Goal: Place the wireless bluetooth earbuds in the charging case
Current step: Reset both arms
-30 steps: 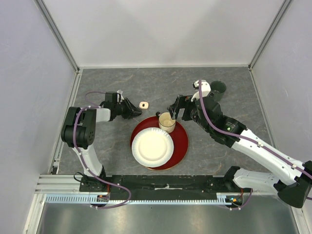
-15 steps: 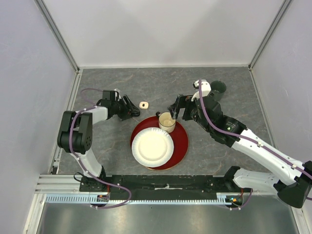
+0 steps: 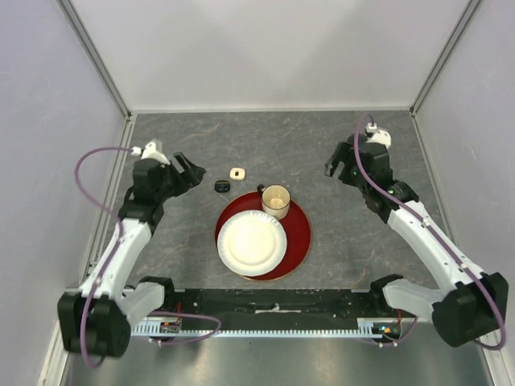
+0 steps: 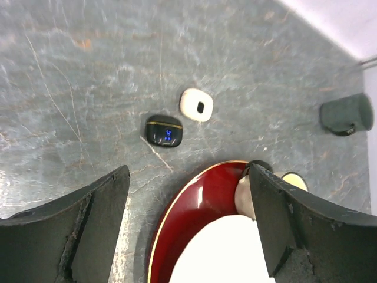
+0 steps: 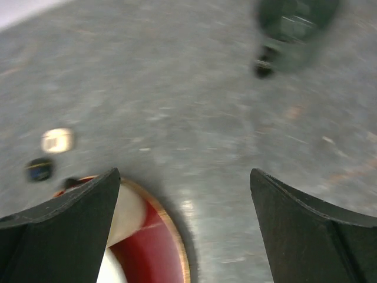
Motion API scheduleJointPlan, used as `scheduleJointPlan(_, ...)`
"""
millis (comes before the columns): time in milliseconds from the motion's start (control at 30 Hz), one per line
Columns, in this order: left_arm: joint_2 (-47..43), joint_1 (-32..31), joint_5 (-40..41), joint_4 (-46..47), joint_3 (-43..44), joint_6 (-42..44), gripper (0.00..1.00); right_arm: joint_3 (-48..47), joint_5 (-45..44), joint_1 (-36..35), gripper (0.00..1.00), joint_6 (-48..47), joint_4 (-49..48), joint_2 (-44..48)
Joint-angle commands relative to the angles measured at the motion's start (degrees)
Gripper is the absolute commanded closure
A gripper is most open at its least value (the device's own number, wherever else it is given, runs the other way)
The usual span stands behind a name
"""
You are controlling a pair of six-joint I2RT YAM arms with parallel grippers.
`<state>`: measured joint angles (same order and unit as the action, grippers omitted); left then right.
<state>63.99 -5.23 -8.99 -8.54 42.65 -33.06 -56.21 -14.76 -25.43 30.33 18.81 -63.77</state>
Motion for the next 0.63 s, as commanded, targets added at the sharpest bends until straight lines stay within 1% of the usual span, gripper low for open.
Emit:
scheduleJointPlan(0, -10.70, 0.05, 3.99, 0.10, -5.20, 2.21, 0.12, 6.36, 9.92, 15.36, 0.02, 0.79, 1.85, -3.11)
scheduleJointPlan(33, -14.03, 0.05, 2.68, -0.34, -5.56, 2.12, 0.12, 7.24, 9.76, 16.89, 0.02, -0.17, 1.59, -3.81)
scheduleJointPlan(133, -16.95, 0.05, -1.36, -3.58, -5.30, 4.40, 0.11, 10.05, -0.06, 18.66, 0.02, -1.67, 0.09, -3.56)
scheduleJointPlan(167, -17.40, 0.05, -1.72, -4.64, -4.78, 5.45, 0.11, 11.11, -2.53, 18.66, 0.02, -1.76, -2.35, -3.03)
scheduleJointPlan(200, -17.84, -0.04, -1.90, -5.69, -4.60, 5.63, 0.11, 13.90, -7.42, 18.66, 0.02, -1.59, -4.11, -2.51)
scheduleJointPlan(233, -19.15, -0.04, -0.60, -5.70, -4.77, 5.46, 0.11, 15.67, -9.39, 18.75, 0.02, -0.89, -6.13, -1.72)
scheduleJointPlan(267, -19.77, -0.04, 0.11, -5.62, -5.21, 4.76, 0.11, 18.91, -10.80, 18.66, 0.02, -1.14, -10.59, -1.28)
scheduleJointPlan(400, -23.02, -0.04, 3.10, -4.47, -6.44, 5.02, 0.10, 23.77, -21.86, 18.58, 0.02, -1.58, -18.00, -0.57)
scheduleJointPlan(433, -23.46, -0.04, 3.11, -3.95, -6.53, 5.89, 0.10, 24.90, -24.32, 18.14, 0.02, -2.98, -20.45, 0.21)
scheduleJointPlan(467, -24.34, 0.05, 3.80, -3.68, -6.62, 6.34, 0.10, 29.27, -27.13, 16.48, 0.02, -6.73, -28.22, 0.48)
scheduleJointPlan(533, -24.70, -0.04, 5.99, -3.51, -6.62, 6.25, 0.10, 33.51, -30.14, 15.15, 0.02, -11.58, -38.19, -0.21)
scheduleJointPlan(600, -24.87, 0.05, 7.93, -3.59, -6.18, 6.08, 0.09, 35.19, -30.50, 14.01, 0.02, -14.06, -42.17, -1.18)
